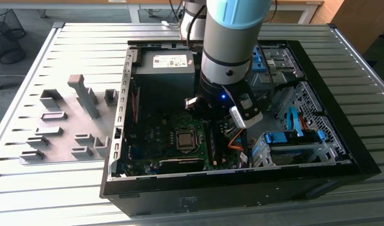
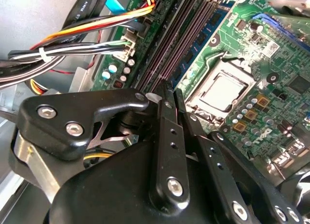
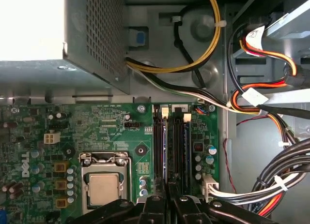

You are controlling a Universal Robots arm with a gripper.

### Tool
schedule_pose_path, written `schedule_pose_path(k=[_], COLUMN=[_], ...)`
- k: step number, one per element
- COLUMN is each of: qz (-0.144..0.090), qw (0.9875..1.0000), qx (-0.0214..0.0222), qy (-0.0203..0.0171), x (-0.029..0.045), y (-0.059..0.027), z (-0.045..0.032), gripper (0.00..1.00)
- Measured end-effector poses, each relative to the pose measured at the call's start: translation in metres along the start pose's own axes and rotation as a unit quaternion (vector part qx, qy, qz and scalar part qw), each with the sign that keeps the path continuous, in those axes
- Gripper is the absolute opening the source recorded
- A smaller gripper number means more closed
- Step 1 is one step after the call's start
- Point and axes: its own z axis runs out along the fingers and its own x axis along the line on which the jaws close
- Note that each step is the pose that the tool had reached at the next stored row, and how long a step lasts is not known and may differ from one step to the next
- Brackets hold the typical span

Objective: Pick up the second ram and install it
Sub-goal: 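Insert the second ram into the second slot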

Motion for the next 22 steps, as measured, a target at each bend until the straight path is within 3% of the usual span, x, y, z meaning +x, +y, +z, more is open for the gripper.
schedule_pose_path(k=[22], qz=[0.004], qw=[1.0000], qx=[-0.0001], qy=[0.0001], x=[-0.0001], y=[-0.0002], z=[0.0087], gripper=[0.14])
